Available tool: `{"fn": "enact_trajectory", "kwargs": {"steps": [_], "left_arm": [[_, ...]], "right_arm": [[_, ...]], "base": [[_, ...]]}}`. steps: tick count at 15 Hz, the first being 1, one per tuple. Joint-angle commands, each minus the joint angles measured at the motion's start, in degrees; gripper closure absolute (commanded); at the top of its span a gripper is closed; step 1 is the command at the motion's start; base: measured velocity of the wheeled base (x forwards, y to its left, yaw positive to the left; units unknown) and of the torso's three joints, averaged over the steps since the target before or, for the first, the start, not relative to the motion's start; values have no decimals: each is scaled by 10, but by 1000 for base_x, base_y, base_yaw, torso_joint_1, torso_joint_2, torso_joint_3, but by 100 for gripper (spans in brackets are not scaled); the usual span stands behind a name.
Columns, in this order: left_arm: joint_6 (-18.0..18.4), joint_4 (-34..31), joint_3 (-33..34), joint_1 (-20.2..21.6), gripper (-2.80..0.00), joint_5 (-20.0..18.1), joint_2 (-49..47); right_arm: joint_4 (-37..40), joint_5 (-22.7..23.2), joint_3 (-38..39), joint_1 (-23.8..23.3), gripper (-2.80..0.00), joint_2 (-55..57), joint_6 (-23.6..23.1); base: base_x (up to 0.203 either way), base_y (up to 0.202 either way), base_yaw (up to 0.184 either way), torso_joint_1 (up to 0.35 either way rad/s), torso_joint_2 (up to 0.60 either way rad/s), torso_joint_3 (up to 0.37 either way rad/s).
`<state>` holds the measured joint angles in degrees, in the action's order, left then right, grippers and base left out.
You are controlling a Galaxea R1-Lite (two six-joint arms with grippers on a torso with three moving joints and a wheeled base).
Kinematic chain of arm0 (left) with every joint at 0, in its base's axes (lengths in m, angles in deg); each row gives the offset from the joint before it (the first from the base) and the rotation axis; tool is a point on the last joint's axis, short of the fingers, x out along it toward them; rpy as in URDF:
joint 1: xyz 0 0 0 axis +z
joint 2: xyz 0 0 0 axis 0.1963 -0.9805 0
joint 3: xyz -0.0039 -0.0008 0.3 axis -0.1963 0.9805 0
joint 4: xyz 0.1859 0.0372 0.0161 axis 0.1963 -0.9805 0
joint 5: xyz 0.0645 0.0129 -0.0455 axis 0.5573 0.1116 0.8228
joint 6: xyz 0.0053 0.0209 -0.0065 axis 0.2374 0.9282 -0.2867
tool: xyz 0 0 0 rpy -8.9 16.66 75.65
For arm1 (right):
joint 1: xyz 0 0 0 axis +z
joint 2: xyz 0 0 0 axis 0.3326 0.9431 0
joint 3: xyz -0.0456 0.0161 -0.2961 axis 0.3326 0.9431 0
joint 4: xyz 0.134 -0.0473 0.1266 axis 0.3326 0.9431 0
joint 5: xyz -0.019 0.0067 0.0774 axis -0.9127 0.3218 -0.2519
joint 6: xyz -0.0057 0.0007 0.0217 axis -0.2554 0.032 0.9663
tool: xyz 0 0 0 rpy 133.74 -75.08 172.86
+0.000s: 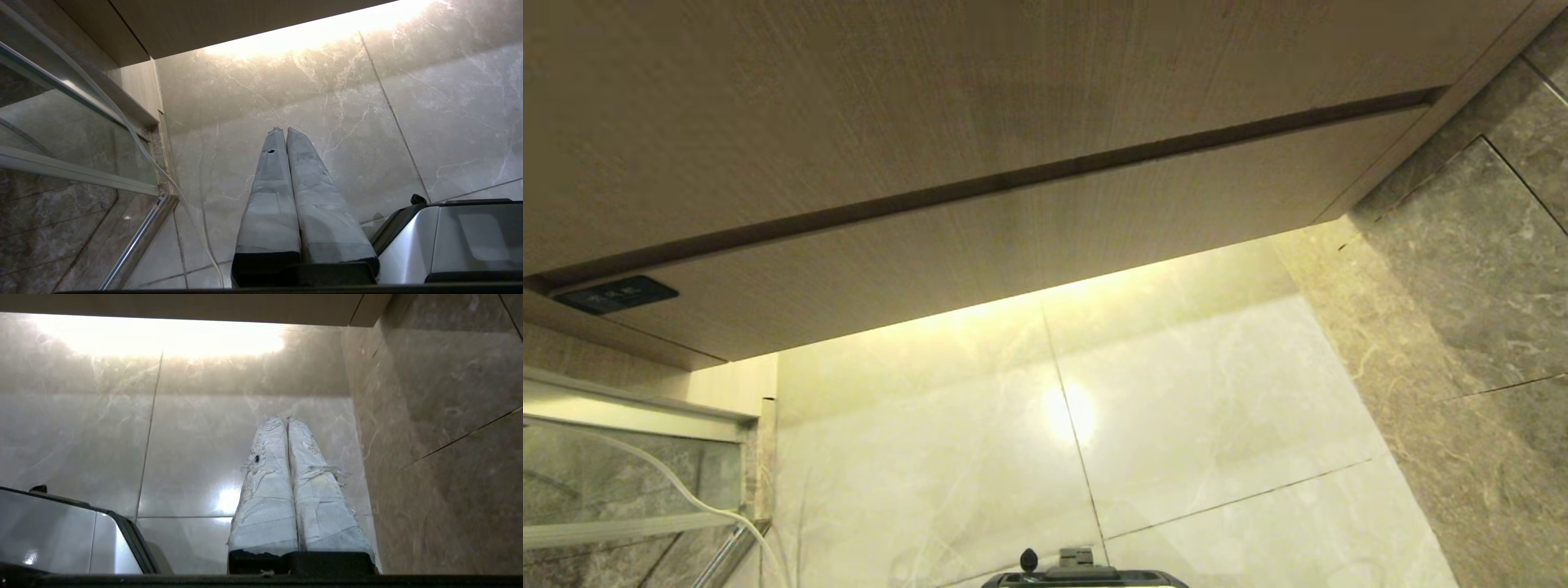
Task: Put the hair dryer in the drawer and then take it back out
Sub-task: Pull open the drawer
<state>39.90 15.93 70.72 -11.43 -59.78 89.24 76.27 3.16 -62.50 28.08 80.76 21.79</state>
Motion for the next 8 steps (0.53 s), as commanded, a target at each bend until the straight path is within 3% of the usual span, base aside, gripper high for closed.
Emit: {"fn": "enact_trajectory", "kwargs": {"steps": [1,8], "left_arm": [[0,0,1,0,0,0,0],[0,0,1,0,0,1,0]], "right_arm": [[-1,1,24,0,0,-23,-2],[-2,1,24,0,0,-23,0]], "base": [[0,0,0,0,0,0],[0,0,0,0,0,0]]}}
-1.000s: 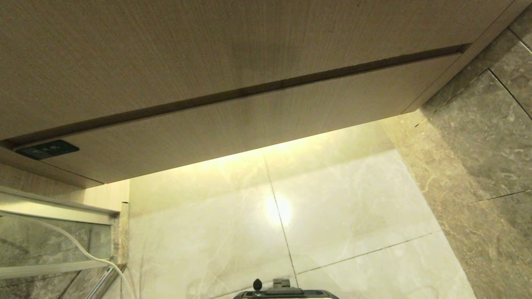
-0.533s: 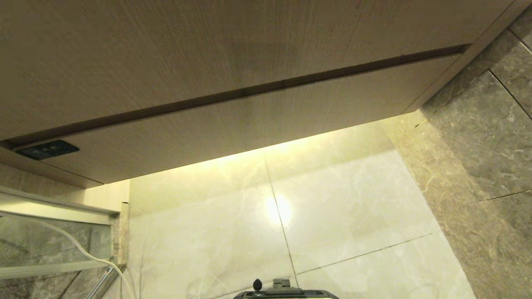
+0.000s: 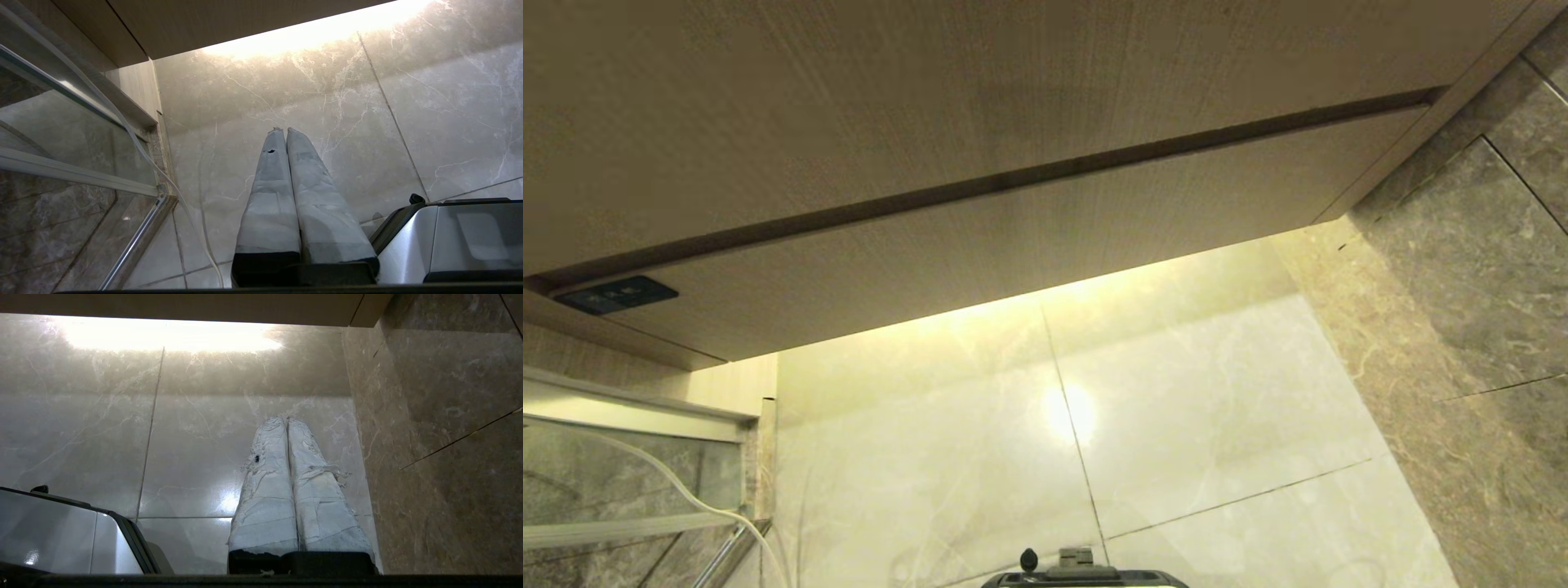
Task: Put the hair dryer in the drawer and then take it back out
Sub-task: Pull open the drawer
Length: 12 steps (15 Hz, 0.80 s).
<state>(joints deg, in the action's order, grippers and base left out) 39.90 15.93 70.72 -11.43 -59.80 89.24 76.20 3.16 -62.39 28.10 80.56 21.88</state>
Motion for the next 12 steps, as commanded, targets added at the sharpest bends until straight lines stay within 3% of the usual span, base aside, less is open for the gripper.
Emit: {"fn": "enact_trajectory", "kwargs": {"steps": [1,4,10,12], "left_arm": [[0,0,0,-1,0,0,0],[0,0,0,0,0,0,0],[0,0,0,0,0,0,0],[0,0,0,0,0,1,0]], "right_arm": [[-1,1,23,0,0,-21,-1],[-1,1,23,0,0,-21,-1],[6,15,23,0,0,-21,-66],[7,10,10,0,0,-21,-59]], "base": [[0,0,0,0,0,0],[0,0,0,0,0,0],[0,0,0,0,0,0],[0,0,0,0,0,0]]}}
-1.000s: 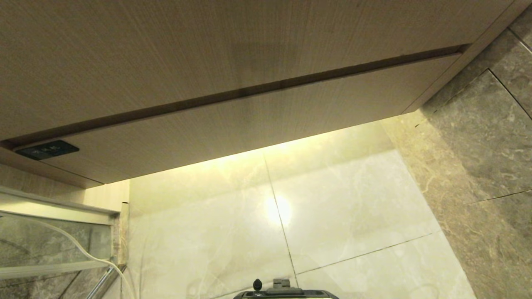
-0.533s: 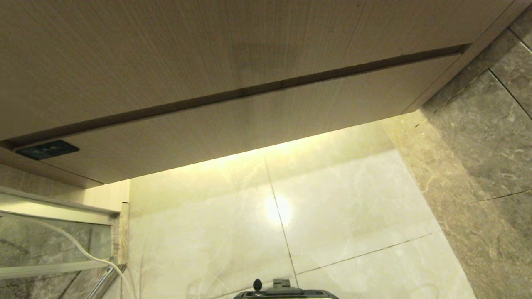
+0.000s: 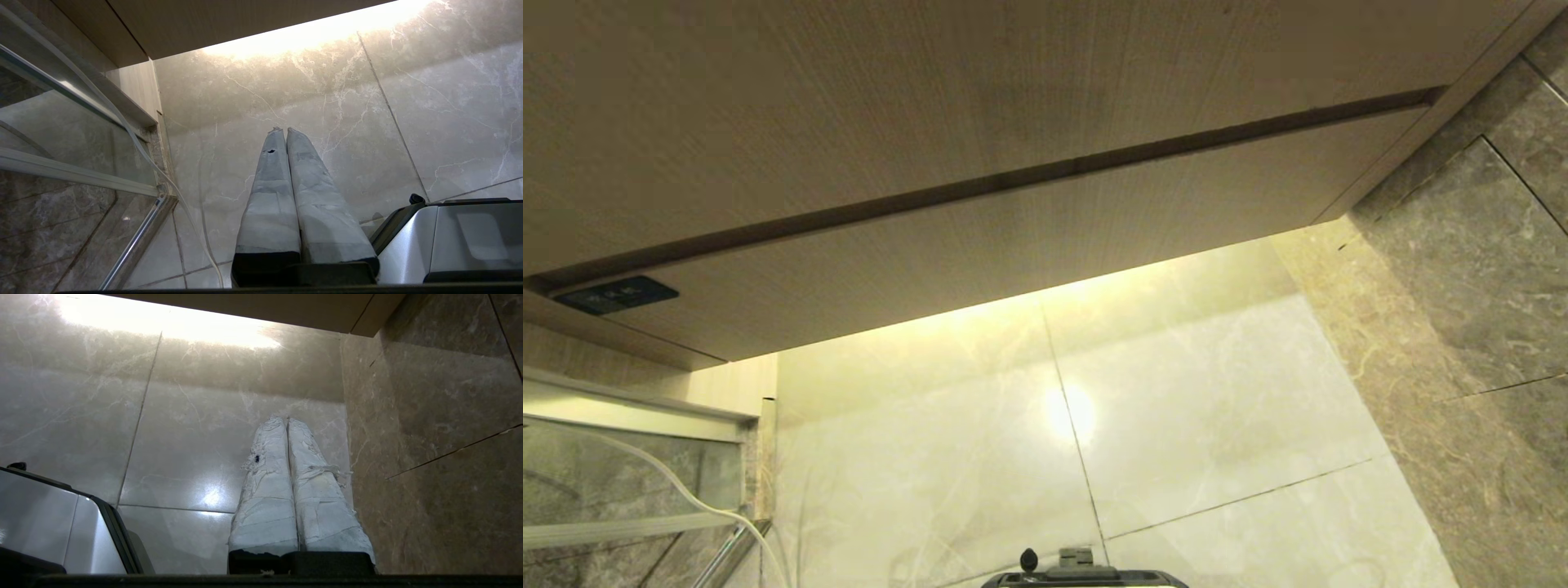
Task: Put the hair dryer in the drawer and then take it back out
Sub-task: Pull open the drawer
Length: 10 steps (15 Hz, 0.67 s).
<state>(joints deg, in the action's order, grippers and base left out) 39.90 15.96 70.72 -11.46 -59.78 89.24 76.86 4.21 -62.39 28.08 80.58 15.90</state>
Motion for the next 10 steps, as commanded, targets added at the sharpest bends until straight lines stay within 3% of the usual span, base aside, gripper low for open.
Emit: {"fn": "enact_trajectory", "kwargs": {"steps": [1,3,6,10], "left_arm": [[0,0,1,0,0,1,0],[0,0,0,0,0,1,0],[0,0,1,0,0,0,0],[0,0,1,0,0,0,0]], "right_arm": [[10,-1,-16,0,0,-22,6],[55,0,-95,0,0,-22,22],[154,2,-290,0,0,33,66],[287,38,-522,22,0,327,115]], "base": [[0,0,0,0,0,0],[0,0,0,0,0,0],[0,0,0,0,0,0],[0,0,0,0,0,0]]}}
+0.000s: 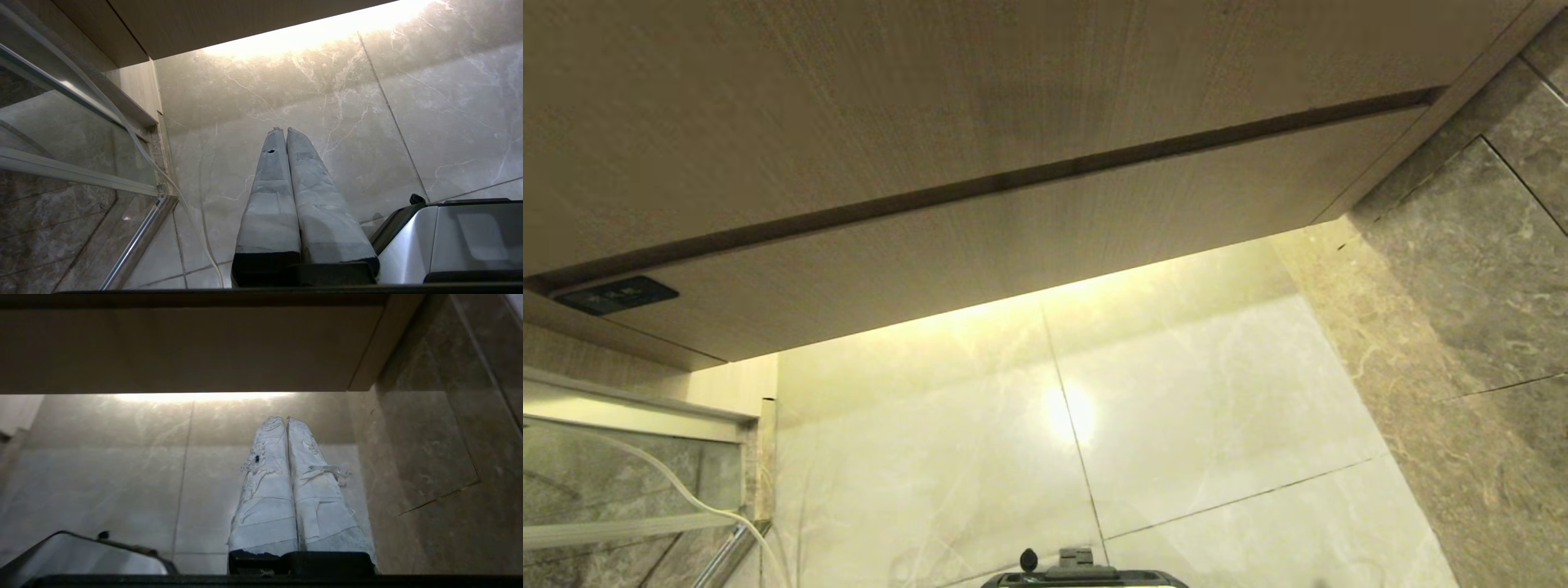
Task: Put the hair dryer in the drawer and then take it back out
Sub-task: Pull open the drawer
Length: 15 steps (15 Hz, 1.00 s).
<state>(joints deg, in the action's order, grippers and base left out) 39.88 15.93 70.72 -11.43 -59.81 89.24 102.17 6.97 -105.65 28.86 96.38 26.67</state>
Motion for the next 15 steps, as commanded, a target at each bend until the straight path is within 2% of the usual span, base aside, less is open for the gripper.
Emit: {"fn": "enact_trajectory", "kwargs": {"steps": [1,4,6,8,10,11,12,13,15], "left_arm": [[0,0,0,0,0,1,0],[0,0,1,-1,0,1,0],[0,0,1,0,0,0,0],[0,0,1,0,0,0,0],[0,0,1,0,0,0,0],[0,0,1,0,0,0,0],[0,0,1,-1,0,0,0],[0,0,1,-1,0,0,0],[0,0,0,-1,0,0,0]], "right_arm": [[50,21,-136,33,0,248,14],[40,54,-227,73,0,460,22],[15,87,-267,90,0,580,-1],[-7,112,-302,100,0,668,-64],[-31,129,-317,105,0,729,-185],[-41,132,-319,105,0,744,-229],[-50,135,-320,99,0,749,-247],[-57,139,-323,89,0,753,-247],[-72,184,-304,78,0,752,-247]], "base": [[0,0,0,0,0,0],[0,0,0,0,0,0],[0,0,0,0,0,0],[0,0,0,0,0,0],[0,0,0,0,0,0],[0,0,0,0,0,0],[0,0,0,0,0,0],[0,0,0,0,0,0],[0,0,0,0,0,0]]}}
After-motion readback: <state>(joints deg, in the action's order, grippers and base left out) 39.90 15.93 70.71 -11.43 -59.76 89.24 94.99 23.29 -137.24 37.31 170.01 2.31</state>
